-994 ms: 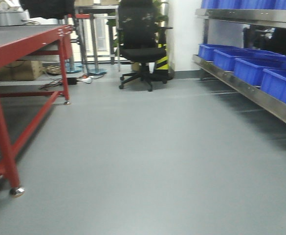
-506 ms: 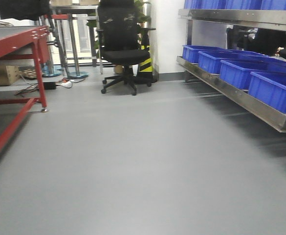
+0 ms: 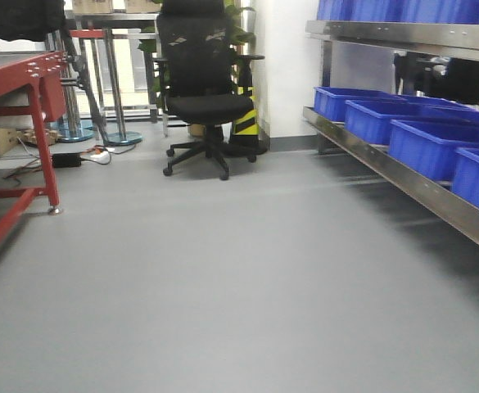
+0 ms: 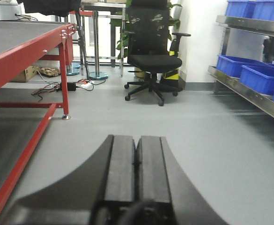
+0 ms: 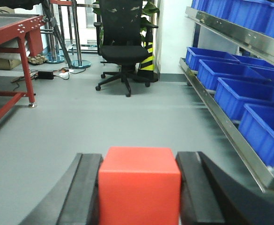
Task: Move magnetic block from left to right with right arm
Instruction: 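Drive the base past the chair carrying the cube in the right gripper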
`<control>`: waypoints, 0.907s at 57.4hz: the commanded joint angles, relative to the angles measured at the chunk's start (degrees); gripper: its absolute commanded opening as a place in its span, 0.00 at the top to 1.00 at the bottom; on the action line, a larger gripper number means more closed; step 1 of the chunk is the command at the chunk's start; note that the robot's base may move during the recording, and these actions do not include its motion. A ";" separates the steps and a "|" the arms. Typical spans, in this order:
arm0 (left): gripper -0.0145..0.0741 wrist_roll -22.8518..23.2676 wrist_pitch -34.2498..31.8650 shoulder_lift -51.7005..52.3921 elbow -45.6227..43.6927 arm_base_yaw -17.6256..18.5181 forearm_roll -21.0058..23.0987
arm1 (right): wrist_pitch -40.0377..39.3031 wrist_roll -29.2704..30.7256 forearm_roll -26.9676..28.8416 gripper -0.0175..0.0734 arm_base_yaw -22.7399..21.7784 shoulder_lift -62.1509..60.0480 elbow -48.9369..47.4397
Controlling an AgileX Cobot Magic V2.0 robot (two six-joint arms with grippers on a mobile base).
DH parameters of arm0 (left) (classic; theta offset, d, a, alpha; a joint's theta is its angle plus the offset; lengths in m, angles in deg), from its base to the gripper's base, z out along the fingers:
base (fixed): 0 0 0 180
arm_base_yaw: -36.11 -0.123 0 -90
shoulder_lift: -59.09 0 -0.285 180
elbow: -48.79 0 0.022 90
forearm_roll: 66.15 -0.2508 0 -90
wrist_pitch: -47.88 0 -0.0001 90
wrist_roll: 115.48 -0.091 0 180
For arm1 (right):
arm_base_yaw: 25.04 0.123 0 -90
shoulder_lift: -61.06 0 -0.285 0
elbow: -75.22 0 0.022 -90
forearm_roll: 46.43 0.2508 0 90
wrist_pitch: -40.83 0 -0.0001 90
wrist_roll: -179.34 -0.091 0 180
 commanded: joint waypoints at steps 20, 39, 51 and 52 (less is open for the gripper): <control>0.98 0.34 -4.84 0.50 0.47 -0.08 0.27 | -5.49 0.41 -0.53 0.55 -0.26 0.95 -1.63; 0.98 0.34 -4.84 0.50 0.47 -0.08 0.27 | -5.43 0.41 -0.53 0.55 -0.26 1.01 -1.63; 0.98 0.34 -4.84 0.50 0.47 -0.08 0.27 | -5.49 0.41 -0.53 0.55 -0.26 1.01 -1.63; 0.98 0.34 -4.84 0.50 0.47 -0.08 0.27 | -5.49 0.41 -0.53 0.55 -0.26 1.01 -1.63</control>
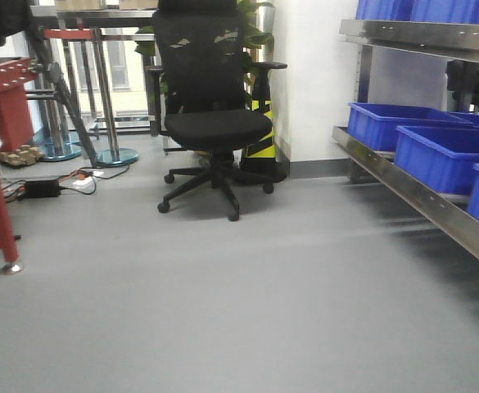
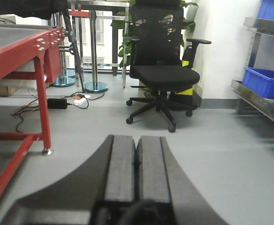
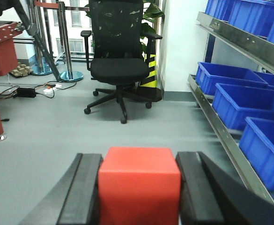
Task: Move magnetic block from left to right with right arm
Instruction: 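Drive the base past the chair carrying the cube in the right gripper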
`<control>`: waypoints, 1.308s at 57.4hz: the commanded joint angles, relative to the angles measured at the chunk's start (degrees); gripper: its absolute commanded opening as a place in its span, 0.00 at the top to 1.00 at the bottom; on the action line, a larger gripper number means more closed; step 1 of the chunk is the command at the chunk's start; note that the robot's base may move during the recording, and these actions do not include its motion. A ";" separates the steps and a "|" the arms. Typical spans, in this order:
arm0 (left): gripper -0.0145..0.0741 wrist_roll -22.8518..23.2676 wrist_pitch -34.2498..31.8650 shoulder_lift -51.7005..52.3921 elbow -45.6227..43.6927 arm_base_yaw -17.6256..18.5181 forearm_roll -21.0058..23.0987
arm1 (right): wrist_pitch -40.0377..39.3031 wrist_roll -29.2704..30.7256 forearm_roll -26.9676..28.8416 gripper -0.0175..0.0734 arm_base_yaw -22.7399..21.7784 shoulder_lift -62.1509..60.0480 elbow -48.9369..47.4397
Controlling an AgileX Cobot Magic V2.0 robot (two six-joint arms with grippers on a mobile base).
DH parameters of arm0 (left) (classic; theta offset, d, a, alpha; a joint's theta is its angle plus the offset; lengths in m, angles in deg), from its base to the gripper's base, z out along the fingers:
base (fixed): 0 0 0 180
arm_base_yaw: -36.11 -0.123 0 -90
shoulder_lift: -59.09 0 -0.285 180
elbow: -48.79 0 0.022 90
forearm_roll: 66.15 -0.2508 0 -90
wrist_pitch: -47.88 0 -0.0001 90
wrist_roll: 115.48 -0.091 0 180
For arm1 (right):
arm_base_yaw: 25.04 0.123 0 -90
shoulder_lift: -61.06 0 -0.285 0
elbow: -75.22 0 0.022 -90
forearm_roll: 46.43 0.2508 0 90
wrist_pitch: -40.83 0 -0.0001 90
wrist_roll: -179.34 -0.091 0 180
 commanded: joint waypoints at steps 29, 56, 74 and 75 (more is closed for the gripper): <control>0.98 0.34 -4.84 0.50 0.47 -0.08 0.27 | -5.39 0.41 -0.53 0.55 -0.26 1.01 -1.63; 0.98 0.34 -4.84 0.50 0.47 -0.08 0.27 | -5.26 0.41 -0.53 0.55 -0.26 1.01 -1.63; 0.98 0.34 -4.84 0.50 0.47 -0.08 0.27 | -4.97 0.41 -0.53 0.55 -0.26 1.01 -1.63; 0.98 0.34 -4.84 0.50 0.47 -0.08 0.27 | -4.97 0.41 -0.53 0.55 -0.26 1.01 -1.63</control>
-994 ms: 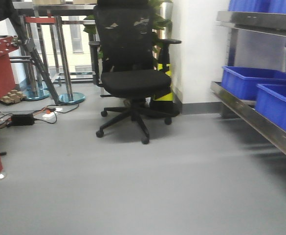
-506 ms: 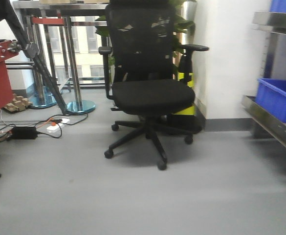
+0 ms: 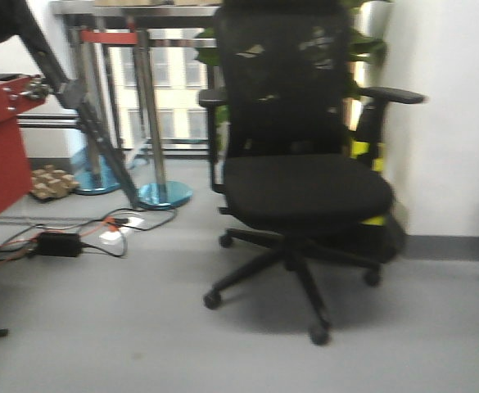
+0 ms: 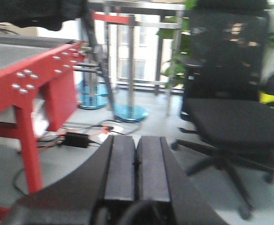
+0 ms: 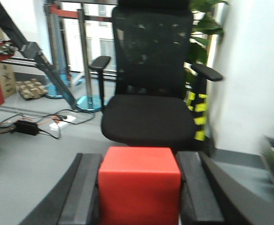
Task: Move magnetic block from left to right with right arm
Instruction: 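Drive the base past the chair carrying the cube in the right gripper, then drive up to the second carpeted table holding the cube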
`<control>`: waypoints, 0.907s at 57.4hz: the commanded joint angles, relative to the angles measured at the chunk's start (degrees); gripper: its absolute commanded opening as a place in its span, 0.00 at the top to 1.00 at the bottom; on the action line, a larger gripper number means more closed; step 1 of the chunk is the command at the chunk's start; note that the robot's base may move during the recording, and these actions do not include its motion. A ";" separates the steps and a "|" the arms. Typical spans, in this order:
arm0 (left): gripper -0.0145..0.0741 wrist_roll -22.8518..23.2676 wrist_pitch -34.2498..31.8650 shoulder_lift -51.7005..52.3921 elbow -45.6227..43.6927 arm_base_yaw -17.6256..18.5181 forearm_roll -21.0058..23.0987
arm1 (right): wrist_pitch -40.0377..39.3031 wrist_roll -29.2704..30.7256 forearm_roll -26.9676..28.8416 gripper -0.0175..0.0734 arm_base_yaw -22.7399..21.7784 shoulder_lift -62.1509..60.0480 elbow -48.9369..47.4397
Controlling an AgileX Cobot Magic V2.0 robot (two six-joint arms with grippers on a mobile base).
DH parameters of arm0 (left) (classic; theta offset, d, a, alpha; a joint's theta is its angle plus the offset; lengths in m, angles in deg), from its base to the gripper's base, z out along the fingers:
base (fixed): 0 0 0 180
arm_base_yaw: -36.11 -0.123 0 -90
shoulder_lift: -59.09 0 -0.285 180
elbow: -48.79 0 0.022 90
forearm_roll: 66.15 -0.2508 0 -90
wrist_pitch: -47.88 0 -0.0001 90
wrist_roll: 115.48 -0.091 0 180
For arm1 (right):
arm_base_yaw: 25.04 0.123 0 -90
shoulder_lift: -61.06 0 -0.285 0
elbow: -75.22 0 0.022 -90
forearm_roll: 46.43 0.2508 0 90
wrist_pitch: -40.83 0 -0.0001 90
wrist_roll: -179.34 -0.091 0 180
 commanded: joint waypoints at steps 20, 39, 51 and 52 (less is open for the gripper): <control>0.98 0.34 -4.84 0.50 0.47 -0.08 0.27 | -5.07 0.41 -0.53 0.55 -0.26 1.01 -1.63; 0.98 0.34 -4.84 0.50 0.47 -0.08 0.27 | -5.07 0.41 -0.53 0.55 -0.26 1.01 -1.63; 0.98 0.34 -4.84 0.50 0.47 -0.08 0.27 | -5.07 0.41 -0.53 0.55 -0.26 1.01 -1.63; 0.98 0.34 -4.84 0.50 0.47 -0.08 0.27 | -5.07 0.41 -0.53 0.55 -0.26 1.01 -1.63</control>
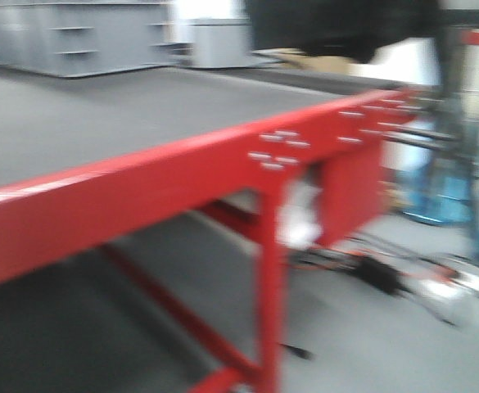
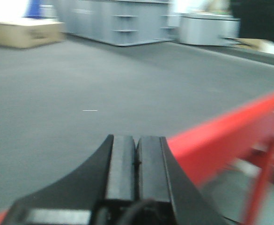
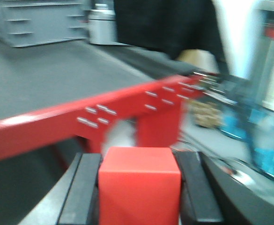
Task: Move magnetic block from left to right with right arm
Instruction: 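Drive up to the second carpeted table holding the cube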
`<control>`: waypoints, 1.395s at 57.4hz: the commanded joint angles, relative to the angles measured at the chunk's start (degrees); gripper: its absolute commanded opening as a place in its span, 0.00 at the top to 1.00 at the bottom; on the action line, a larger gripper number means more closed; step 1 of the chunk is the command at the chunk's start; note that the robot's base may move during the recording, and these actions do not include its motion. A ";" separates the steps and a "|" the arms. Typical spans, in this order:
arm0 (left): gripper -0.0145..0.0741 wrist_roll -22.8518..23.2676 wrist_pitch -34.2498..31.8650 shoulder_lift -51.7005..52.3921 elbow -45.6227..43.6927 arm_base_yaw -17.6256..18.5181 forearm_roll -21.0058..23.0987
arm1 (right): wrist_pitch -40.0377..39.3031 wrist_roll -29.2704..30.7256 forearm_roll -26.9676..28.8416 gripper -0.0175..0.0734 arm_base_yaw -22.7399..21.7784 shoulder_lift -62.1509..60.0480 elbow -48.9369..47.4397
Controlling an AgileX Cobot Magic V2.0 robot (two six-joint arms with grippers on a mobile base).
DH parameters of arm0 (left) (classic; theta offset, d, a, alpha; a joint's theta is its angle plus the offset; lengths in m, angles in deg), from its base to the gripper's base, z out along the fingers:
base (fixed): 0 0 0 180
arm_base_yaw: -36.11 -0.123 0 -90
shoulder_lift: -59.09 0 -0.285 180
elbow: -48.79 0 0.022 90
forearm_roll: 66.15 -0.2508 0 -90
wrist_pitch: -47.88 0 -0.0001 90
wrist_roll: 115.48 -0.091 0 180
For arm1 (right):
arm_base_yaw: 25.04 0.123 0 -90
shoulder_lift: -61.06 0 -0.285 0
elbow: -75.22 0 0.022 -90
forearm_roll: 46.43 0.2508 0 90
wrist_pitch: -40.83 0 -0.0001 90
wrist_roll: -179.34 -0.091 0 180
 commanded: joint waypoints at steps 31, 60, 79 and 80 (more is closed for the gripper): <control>0.98 0.34 -4.84 0.50 0.47 -0.08 0.27 | -5.07 0.41 -0.53 0.55 -0.26 1.01 -1.63; 0.98 0.34 -4.84 0.50 0.47 -0.08 0.27 | -5.07 0.41 -0.53 0.55 -0.26 1.01 -1.63; 0.98 0.34 -4.84 0.50 0.47 0.05 0.27 | -5.07 0.41 -0.53 0.55 -0.26 1.01 -1.63; 0.98 0.34 -4.84 0.50 0.47 0.05 0.27 | -5.07 0.41 -0.53 0.55 -0.26 1.01 -1.63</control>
